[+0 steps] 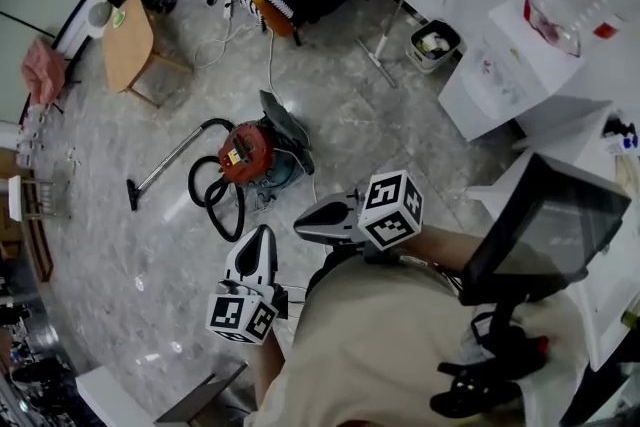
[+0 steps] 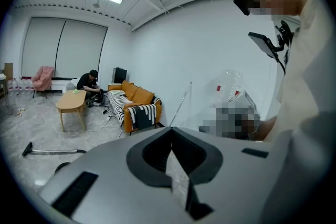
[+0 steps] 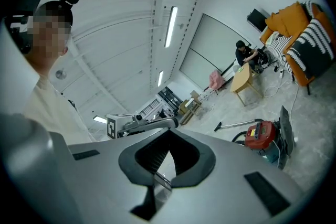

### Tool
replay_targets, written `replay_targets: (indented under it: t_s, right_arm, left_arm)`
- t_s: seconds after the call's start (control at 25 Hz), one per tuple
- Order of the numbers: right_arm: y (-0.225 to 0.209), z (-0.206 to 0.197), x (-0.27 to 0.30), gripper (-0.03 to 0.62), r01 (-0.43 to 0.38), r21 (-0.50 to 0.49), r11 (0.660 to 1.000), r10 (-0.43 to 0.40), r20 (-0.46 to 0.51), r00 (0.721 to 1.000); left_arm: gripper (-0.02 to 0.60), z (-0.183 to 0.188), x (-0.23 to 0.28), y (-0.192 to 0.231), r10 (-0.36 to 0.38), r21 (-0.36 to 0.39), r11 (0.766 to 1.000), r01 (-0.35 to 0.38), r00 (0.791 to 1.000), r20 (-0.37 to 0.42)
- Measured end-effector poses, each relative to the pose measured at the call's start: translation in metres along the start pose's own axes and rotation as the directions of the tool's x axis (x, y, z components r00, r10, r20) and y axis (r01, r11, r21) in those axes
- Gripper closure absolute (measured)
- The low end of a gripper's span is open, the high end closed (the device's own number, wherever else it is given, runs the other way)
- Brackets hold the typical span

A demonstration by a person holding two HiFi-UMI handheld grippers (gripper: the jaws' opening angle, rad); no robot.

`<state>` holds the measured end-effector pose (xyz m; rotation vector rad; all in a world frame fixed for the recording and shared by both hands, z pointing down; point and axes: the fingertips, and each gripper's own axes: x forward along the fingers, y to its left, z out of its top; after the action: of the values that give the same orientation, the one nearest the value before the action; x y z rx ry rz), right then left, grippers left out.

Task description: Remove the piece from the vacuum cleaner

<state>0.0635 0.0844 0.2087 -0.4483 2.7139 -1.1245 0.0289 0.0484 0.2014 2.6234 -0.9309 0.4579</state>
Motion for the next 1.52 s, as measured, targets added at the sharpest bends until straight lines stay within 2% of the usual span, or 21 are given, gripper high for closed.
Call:
replay_targets:
  t_s: [0.08, 0.24, 0.36, 0.64, 0.84, 0.96, 1.28, 1.52]
  right_arm:
    - [-0.008, 0.003, -0.003, 0.592, 0.020, -0.001, 1.000, -0.020, -0.001, 1.000]
    - [-0.028, 0.021, -0.011, 0.592, 0.113, 0.003, 0.994, -0.113, 0.047, 0.992]
    - [-0.046, 0.031, 0.001, 0.592, 0.158, 0.023, 0.987, -0.159, 0.053, 0.986]
    - [-0.086, 0.037, 0.068, 0.592, 0.207, 0.015, 0.978, -0.205, -0.074, 0.976]
    - [-0.111, 0.040, 0.116, 0.592, 0.263, 0.007, 0.965, -0.259, -0.139, 0.956]
    - [-0.127, 0.041, 0.131, 0.592, 0.310, -0.002, 0.951, -0.306, -0.168, 0.937]
    - [-0.169, 0.045, 0.143, 0.592, 0.400, -0.039, 0.916, -0.398, -0.225, 0.890]
    - [-0.216, 0.053, 0.126, 0.592, 0.461, -0.015, 0.887, -0.450, -0.243, 0.859]
  left_arm:
    - [0.578, -0.003, 0.008, 0.007, -0.010, -0.002, 1.000, 0.010, 1.000, 0.000]
    - [0.578, -0.001, 0.027, 0.030, -0.048, 0.032, 0.998, 0.049, 0.999, -0.011]
    - [0.578, 0.001, 0.023, 0.063, -0.009, 0.040, 0.999, 0.009, 1.000, -0.008]
    - [0.580, -0.001, 0.018, 0.152, 0.053, -0.008, 0.999, -0.053, 0.999, 0.004]
    - [0.578, -0.007, 0.021, 0.208, 0.047, -0.044, 0.998, -0.047, 0.999, -0.003]
    - [0.578, -0.008, 0.025, 0.231, 0.037, -0.032, 0.999, -0.037, 0.999, -0.007]
    - [0.578, -0.011, 0.035, 0.259, 0.041, -0.035, 0.998, -0.043, 0.998, -0.040]
    - [0.578, -0.012, 0.064, 0.263, 0.038, -0.027, 0.999, -0.040, 0.995, -0.090]
